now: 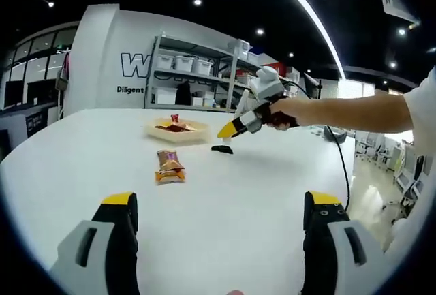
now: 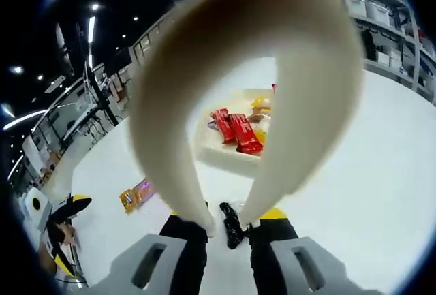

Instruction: Place the target food into the container with the food tongs after gripping and lifting it, then release it inside without dropping or visibly crushing the food.

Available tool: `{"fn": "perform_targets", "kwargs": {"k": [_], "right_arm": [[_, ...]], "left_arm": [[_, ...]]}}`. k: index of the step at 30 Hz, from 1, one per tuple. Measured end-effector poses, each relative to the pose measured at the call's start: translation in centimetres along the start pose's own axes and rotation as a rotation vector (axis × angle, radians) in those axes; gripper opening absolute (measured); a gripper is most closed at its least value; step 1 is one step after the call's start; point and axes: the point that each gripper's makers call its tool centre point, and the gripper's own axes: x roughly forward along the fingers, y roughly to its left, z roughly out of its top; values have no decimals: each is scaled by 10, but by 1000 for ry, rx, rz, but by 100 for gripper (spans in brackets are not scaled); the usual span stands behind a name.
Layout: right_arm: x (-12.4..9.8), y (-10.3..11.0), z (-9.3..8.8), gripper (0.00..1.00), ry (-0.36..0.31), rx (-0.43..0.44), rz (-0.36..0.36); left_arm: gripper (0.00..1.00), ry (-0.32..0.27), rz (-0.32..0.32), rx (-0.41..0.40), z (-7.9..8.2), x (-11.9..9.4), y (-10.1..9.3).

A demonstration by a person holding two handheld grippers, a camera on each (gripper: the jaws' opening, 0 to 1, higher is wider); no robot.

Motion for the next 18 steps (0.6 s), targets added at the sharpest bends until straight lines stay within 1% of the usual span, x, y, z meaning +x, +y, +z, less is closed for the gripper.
{"fn": "perform_targets", "kwargs": {"k": [3,5,7,8,9,11,13,18], "right_arm": [[3,-4,-3,17,6,-14,-11],[2,-4,-1,18,-9,-5,-10],[2,-4,-1,18,-7,-7,-10],[3,-4,1,18,-14,-30,-15],[3,-2,2,19,-17,-52,-6],[5,-1,2,19,-13,-68,-9],[7,-2,-2,19,4,-109,-16],[11,1,-10,20,26,-159,-22]], "left_arm": [[99,-3,-2,-3,0,0,0],[99,1,-3,-4,-1,0,-1],[99,1,-2,0,-2,0,-1],[99,1,-4,-1,-2,0,-1],[99,-2,-5,-3,-2,0,-1],[99,-2,-5,-1,-2,0,-2],[99,-4,-6,-1,-2,0,-2],[99,-3,-6,1,-2,0,-2]]}}
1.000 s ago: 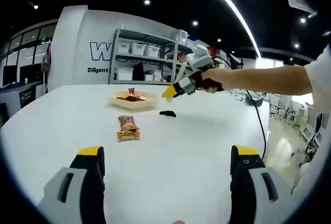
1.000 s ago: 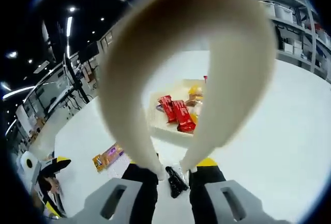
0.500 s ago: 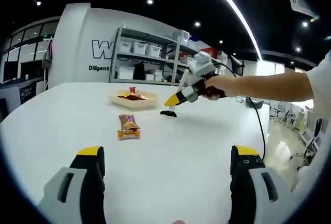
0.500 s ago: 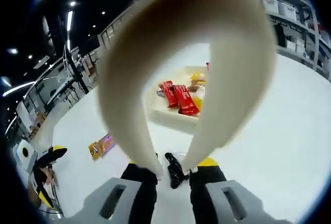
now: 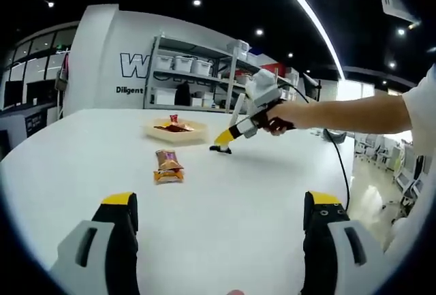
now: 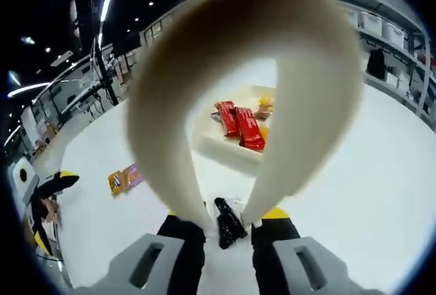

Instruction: Place the target food into the container with the food tongs after gripping and lifting it, then release it inside without dropping or visibly crushing the food.

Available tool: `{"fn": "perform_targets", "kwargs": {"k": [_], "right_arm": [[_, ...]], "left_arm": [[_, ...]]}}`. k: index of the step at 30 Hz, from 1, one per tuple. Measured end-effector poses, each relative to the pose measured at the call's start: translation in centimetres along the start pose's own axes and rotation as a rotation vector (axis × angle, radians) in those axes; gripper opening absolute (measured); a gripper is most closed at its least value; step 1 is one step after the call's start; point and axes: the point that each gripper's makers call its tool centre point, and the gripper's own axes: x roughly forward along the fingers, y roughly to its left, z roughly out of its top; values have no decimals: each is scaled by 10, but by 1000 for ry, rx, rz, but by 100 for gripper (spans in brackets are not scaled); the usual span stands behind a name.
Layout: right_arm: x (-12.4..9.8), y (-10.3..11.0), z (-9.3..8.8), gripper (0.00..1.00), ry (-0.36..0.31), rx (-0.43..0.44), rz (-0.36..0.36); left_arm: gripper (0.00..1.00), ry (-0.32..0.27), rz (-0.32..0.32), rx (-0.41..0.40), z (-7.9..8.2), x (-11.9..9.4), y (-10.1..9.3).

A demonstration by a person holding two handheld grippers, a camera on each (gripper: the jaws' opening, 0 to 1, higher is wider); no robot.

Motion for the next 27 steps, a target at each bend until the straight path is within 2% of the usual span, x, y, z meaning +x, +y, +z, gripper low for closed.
{"fn": "perform_targets", "kwargs": {"k": [2,5,8,10,11,12,13,14,16,17,18,20,23,27], "right_arm": [[2,1,-4,19,16,-5,0],[1,1,-2,17,6,18,2],[1,0,-4,14,33,76,-7],[1,-2,-3,13,29,106,-23],[0,-3,-3,12,33,158,-37],[-2,-2,2,12,33,201,-20],[-6,-2,18,12,-22,231,-4],[-13,-3,32,12,-30,245,19],[-25,-5,56,12,-55,193,1],[-28,-3,61,13,-50,195,6],[-32,0,74,13,-88,179,7],[-33,4,82,13,-81,174,15],[-32,8,96,13,-102,121,5],[-28,13,101,13,-83,112,15]], "left_arm": [[99,-2,0,0,0,0,0],[99,-5,1,-2,1,0,0],[99,-1,2,3,0,0,0],[99,-4,4,2,-1,0,1],[99,-5,3,1,0,0,1],[99,-8,5,4,0,0,1],[99,-22,8,4,2,0,2],[99,-30,14,-2,3,0,3],[99,-34,17,-5,4,0,3],[99,-34,20,2,4,1,2],[99,-35,23,8,4,1,2],[99,-31,22,16,3,3,1],[99,-22,21,26,2,3,0],[99,-38,17,11,5,2,1]]}}
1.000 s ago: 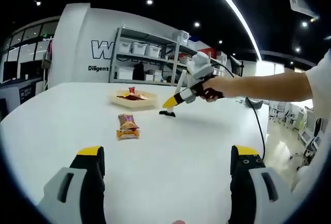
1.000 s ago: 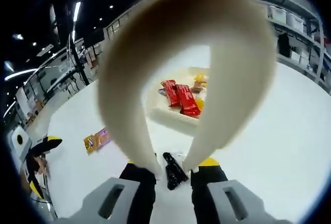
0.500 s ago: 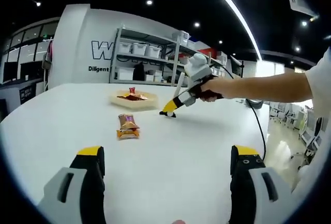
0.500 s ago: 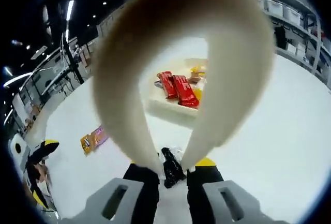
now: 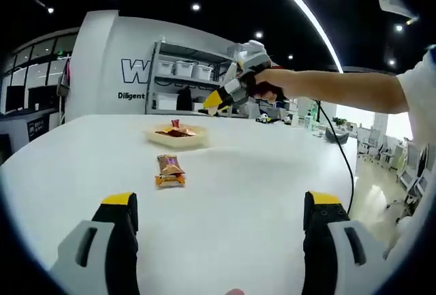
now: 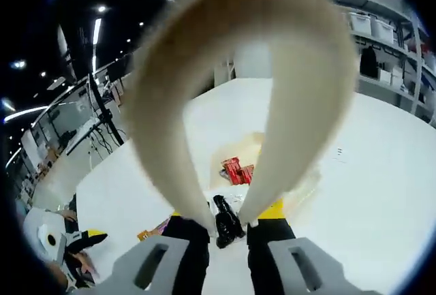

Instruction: Place the target food into the container with the food tongs after gripping and lifting it, then release it inside without dropping or visibly crushing the food.

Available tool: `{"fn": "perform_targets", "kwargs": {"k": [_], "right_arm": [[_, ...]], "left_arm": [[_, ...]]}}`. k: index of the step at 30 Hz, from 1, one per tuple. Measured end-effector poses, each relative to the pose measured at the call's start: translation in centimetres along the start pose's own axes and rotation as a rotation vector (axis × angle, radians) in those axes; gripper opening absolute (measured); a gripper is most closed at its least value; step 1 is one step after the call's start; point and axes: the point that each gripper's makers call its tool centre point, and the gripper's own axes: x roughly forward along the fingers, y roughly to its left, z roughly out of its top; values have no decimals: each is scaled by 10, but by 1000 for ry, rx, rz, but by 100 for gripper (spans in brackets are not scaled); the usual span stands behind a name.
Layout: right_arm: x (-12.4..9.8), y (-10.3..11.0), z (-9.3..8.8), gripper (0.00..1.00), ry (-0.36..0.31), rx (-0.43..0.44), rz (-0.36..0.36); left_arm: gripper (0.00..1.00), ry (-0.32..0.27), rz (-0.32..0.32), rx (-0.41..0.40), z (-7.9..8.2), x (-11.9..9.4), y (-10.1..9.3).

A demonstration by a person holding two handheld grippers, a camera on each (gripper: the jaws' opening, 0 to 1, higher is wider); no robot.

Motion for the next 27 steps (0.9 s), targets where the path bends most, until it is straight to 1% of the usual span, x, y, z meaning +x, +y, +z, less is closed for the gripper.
{"fn": "perform_targets", "kwargs": {"k": [1,2,5,6,8,9,10,12,13,14,16,19,22,27], "right_arm": [[1,0,0,13,6,-3,-7],[3,-1,1,13,3,-40,-18],[10,-5,4,13,9,-11,-13],[11,-7,5,13,3,-17,-19],[17,-18,8,14,1,-55,-56],[23,-23,8,14,5,-33,-52],[26,-26,6,14,15,-1,-53],[32,-34,6,14,12,-23,-75],[37,-39,6,14,13,-10,-76],[41,-41,3,14,21,-1,-75],[47,-49,-3,14,37,-19,-92],[51,-51,-9,14,43,-1,-89],[56,-55,-12,14,52,-7,-93],[63,-63,-13,15,45,-7,-101]], "left_arm": [[99,-6,-1,-3,1,0,0],[99,6,0,6,-1,1,-1],[99,17,2,27,-3,2,-3],[99,22,-1,33,-4,2,-3],[99,24,0,30,-3,2,-2],[99,24,-4,26,-3,1,-2],[99,18,-4,18,-2,0,-1],[99,7,-3,3,0,-2,1],[99,5,-5,-3,1,-2,1],[99,5,-5,-9,0,-2,1],[99,10,-3,-5,-1,-1,1],[99,9,-5,-1,-1,0,0],[99,5,-4,-6,0,-1,1],[99,7,-3,-7,0,0,2]]}}
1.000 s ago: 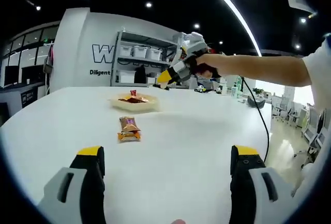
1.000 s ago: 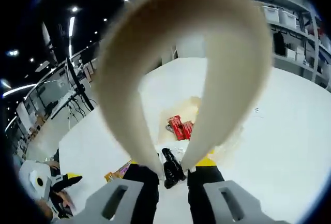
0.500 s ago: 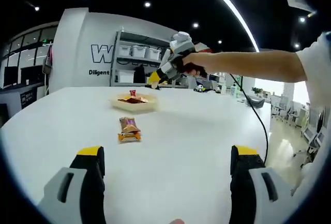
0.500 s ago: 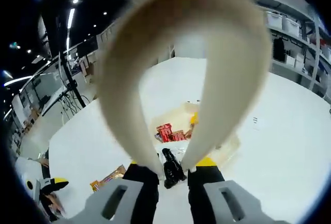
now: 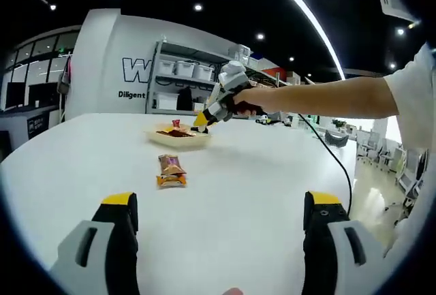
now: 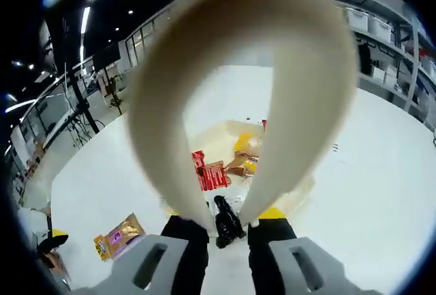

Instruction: Place the target food into the container with the food tongs after gripping and lifting it, then release it inside without dropping or visibly crushing the food.

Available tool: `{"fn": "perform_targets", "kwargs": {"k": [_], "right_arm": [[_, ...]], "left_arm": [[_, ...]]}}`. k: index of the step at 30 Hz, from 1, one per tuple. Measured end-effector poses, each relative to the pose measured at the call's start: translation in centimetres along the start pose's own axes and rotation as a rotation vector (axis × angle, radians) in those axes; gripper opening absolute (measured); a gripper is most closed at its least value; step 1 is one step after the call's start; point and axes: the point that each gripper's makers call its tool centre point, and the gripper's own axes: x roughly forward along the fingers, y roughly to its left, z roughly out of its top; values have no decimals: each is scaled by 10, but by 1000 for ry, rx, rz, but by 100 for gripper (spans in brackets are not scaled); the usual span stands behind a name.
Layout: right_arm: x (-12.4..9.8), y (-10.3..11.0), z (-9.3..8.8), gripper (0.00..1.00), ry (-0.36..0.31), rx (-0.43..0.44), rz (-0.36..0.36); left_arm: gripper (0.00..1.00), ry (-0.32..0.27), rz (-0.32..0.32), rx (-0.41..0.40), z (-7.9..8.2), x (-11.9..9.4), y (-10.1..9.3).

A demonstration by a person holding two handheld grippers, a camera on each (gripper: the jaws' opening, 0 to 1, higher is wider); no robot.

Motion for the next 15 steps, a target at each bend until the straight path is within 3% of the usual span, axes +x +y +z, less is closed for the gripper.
{"fn": "perform_targets", "kwargs": {"k": [9,15], "right_arm": [[12,-7,6,15,-47,22,-10],[24,-4,-8,16,-36,-30,-23]], "left_arm": [[99,1,11,-5,-1,1,2],[99,9,15,7,-3,1,3]]}}
